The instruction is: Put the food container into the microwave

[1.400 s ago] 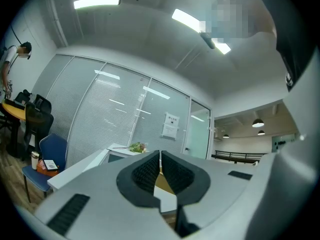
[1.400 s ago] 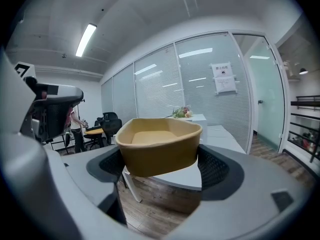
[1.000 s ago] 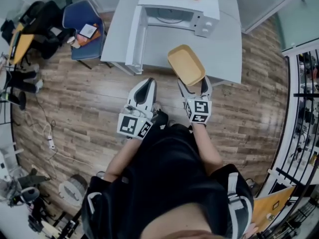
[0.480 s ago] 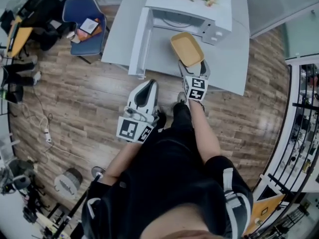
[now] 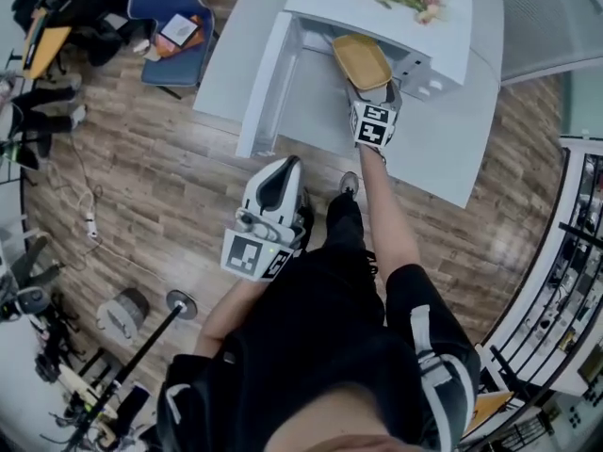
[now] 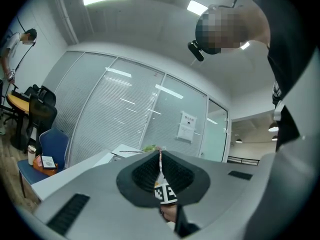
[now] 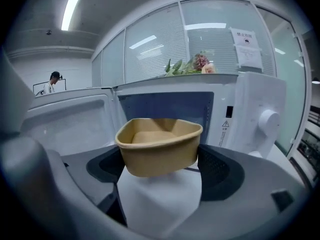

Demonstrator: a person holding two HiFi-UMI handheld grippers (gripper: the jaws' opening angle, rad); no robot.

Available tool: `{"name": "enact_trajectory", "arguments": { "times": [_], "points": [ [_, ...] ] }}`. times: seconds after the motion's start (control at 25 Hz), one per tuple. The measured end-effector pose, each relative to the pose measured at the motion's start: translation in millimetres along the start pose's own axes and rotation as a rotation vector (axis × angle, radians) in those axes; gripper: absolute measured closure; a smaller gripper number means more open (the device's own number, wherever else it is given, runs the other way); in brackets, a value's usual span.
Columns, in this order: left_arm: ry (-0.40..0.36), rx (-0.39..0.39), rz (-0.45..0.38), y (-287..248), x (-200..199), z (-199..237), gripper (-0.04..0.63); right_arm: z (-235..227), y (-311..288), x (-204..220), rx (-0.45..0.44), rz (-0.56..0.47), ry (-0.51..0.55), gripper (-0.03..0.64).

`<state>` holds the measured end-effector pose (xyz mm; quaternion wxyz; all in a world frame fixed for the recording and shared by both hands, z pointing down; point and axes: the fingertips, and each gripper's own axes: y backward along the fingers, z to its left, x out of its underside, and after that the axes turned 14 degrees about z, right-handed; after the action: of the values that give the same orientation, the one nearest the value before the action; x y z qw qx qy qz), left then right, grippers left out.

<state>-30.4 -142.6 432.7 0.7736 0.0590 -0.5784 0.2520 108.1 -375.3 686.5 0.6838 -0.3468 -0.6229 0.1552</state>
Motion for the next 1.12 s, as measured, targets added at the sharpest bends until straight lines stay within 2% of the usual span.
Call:
{"name": "enact_trajectory", "arguments": {
  "times": [0.28, 0.68, 0.92, 1.12],
  "points": [
    [0.035, -0.019, 0.020, -31, 6, 5, 0.563, -22, -65, -13, 0.006, 0.060, 0.005, 0.146],
    [0.065, -0.081, 0.042, -54, 16, 21, 0.564, -36, -126, -25, 0.006, 0.109, 0.042, 0.146],
    [0.068, -0.095, 0.041, -49, 16, 25, 0.563, -30, -130, -24, -0.011, 0.111, -0.007, 0.144],
    [0.063, -0.070, 0.021, -46, 11, 20, 0.564, -20, -105, -8, -0.024, 0.108, 0.009, 0.144]
  ]
}}
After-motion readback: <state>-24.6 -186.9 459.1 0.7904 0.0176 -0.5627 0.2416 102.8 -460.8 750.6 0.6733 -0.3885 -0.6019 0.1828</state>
